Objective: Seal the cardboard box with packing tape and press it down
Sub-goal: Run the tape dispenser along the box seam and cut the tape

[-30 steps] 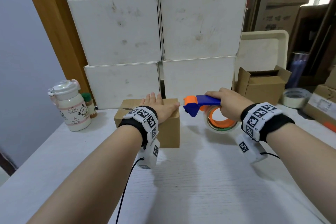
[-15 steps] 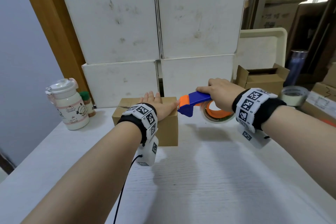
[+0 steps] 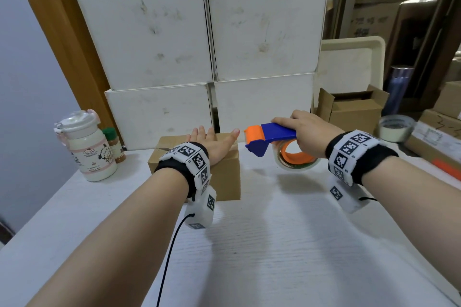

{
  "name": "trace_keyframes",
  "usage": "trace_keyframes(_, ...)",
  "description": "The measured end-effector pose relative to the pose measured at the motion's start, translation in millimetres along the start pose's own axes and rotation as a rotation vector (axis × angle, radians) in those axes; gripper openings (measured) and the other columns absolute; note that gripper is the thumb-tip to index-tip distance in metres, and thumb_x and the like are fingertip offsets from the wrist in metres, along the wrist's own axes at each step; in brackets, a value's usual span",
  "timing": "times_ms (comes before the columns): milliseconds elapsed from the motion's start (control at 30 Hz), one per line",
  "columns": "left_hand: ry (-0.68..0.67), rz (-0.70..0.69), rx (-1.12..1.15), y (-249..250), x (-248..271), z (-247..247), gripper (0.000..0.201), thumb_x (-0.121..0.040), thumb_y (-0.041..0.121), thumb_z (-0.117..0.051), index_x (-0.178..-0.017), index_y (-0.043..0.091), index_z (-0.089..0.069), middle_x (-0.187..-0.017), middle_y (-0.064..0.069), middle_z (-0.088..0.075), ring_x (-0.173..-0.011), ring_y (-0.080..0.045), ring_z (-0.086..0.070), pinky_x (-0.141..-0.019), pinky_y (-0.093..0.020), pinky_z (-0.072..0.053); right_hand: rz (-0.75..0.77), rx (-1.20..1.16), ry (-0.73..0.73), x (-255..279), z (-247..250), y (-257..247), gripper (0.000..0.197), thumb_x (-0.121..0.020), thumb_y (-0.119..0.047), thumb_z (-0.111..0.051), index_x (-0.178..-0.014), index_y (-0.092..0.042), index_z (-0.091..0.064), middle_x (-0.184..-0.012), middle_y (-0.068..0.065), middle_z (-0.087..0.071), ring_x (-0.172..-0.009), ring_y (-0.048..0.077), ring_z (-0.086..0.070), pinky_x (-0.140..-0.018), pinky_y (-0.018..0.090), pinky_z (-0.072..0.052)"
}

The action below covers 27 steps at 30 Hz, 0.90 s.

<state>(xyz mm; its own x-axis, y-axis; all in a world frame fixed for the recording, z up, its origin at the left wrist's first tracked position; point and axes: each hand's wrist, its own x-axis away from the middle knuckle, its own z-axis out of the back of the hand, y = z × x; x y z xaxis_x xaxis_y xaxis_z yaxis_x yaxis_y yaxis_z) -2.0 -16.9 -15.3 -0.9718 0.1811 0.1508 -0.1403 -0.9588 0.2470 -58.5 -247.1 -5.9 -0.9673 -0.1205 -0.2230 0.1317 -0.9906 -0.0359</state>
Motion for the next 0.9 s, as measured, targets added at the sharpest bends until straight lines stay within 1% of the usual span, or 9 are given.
trace_keyframes(167, 0.008, 0.002, -0.019, -0.9, -1.8, -2.1, 0.096, -0.08, 0.081, -0.011, -0.154, 0.021, -0.003, -0.162, -0.004, 0.006, -0.149, -0.02, 0.009, -0.12, -0.041, 0.006, 0.0, -0.023, 0.022, -0.6, -7.2, 5.4, 0.07, -0.085, 0.005, -0.042, -0.143, -0.034, -0.032, -0.111, 0.004, -0.046, -0.1, 0.024, -0.047, -0.091, 0.035, -0.041)
trace_keyframes(267, 0.015, 0.004, -0.02, -1.1, -1.8, -2.4, 0.098, -0.079, 0.083, -0.014, -0.154, 0.021, -0.003, -0.162, -0.005, 0.005, -0.149, -0.02, 0.009, -0.12, -0.04, 0.006, -0.007, -0.021, 0.015, -1.1, -9.1, 4.1, 0.071, -0.085, 0.005, -0.041, -0.143, -0.035, -0.032, -0.111, 0.003, -0.046, -0.101, 0.023, -0.047, -0.092, 0.035, -0.042)
trace_keyframes(433, 0.017, 0.003, -0.026, 0.6, -0.2, -2.5, 0.1, -0.078, 0.083, -0.016, -0.154, 0.019, -0.003, -0.162, -0.006, 0.005, -0.149, -0.021, 0.008, -0.12, -0.041, 0.005, 0.024, 0.031, 0.016, -2.6, -4.1, 1.6, 0.069, -0.086, 0.004, -0.043, -0.143, -0.034, -0.033, -0.112, 0.004, -0.045, -0.101, 0.024, -0.046, -0.092, 0.037, -0.043)
trace_keyframes(600, 0.013, -0.003, -0.042, -1.5, -4.4, -3.1, 0.095, -0.081, 0.081, -0.013, -0.154, 0.02, -0.004, -0.162, -0.005, 0.003, -0.149, -0.021, 0.007, -0.12, -0.041, 0.005, 0.022, 0.066, -0.012, -0.3, -4.5, -7.7, 0.068, -0.086, 0.002, -0.042, -0.143, -0.034, -0.032, -0.112, 0.005, -0.046, -0.1, 0.024, -0.047, -0.087, 0.032, -0.04)
trace_keyframes(667, 0.015, -0.005, -0.054, -7.5, -10.4, -1.5, 0.086, -0.087, 0.074, -0.01, -0.154, 0.02, -0.005, -0.162, -0.006, 0.003, -0.15, -0.022, 0.005, -0.121, -0.04, 0.003, 0.015, 0.048, -0.017, 0.2, -4.8, -11.0, 0.068, -0.086, 0.0, -0.042, -0.143, -0.034, -0.031, -0.112, 0.004, -0.046, -0.098, 0.023, -0.047, -0.087, 0.031, -0.04)
trace_keyframes(733, 0.016, -0.013, -0.082, -18.0, -19.4, 0.4, 0.072, -0.094, 0.06, -0.008, -0.154, 0.02, -0.006, -0.162, -0.006, 0.002, -0.15, -0.023, 0.005, -0.122, -0.041, 0.002, 0.025, 0.035, -0.015, -1.9, -4.2, -15.8, 0.065, -0.087, -0.004, -0.044, -0.143, -0.034, -0.031, -0.112, 0.004, -0.046, -0.098, 0.023, -0.048, -0.088, 0.031, -0.04)
trace_keyframes(800, 0.014, 0.003, -0.104, -27.4, -24.2, 4.6, 0.061, -0.099, 0.046, -0.01, -0.154, 0.018, -0.008, -0.162, -0.007, 0.002, -0.149, -0.025, 0.004, -0.122, -0.044, 0.0, 0.047, 0.039, 0.0, -5.3, -2.9, -24.0, 0.062, -0.087, -0.012, -0.047, -0.143, -0.033, -0.03, -0.112, 0.004, -0.046, -0.097, 0.023, -0.047, -0.087, 0.03, -0.039)
trace_keyframes(833, 0.016, 0.027, -0.108, -31.1, -25.0, 6.6, 0.059, -0.1, 0.042, -0.013, -0.154, 0.018, -0.009, -0.161, -0.007, 0.001, -0.149, -0.026, 0.003, -0.122, -0.044, 0.0, 0.056, 0.043, 0.005, -7.4, -2.4, -28.4, 0.061, -0.088, -0.017, -0.048, -0.143, -0.033, -0.029, -0.111, 0.004, -0.046, -0.095, 0.021, -0.045, -0.087, 0.03, -0.038)
trace_keyframes(900, 0.024, 0.085, -0.145, -34.7, -23.2, 10.7, 0.057, -0.1, 0.039, -0.016, -0.153, 0.019, -0.01, -0.161, -0.007, -0.003, -0.149, -0.026, 0.001, -0.121, -0.046, -0.001, 0.06, 0.035, 0.006, -10.4, -2.3, -35.9, 0.06, -0.087, -0.024, -0.049, -0.143, -0.033, -0.029, -0.109, 0.003, -0.045, -0.091, 0.019, -0.04, -0.087, 0.031, -0.038)
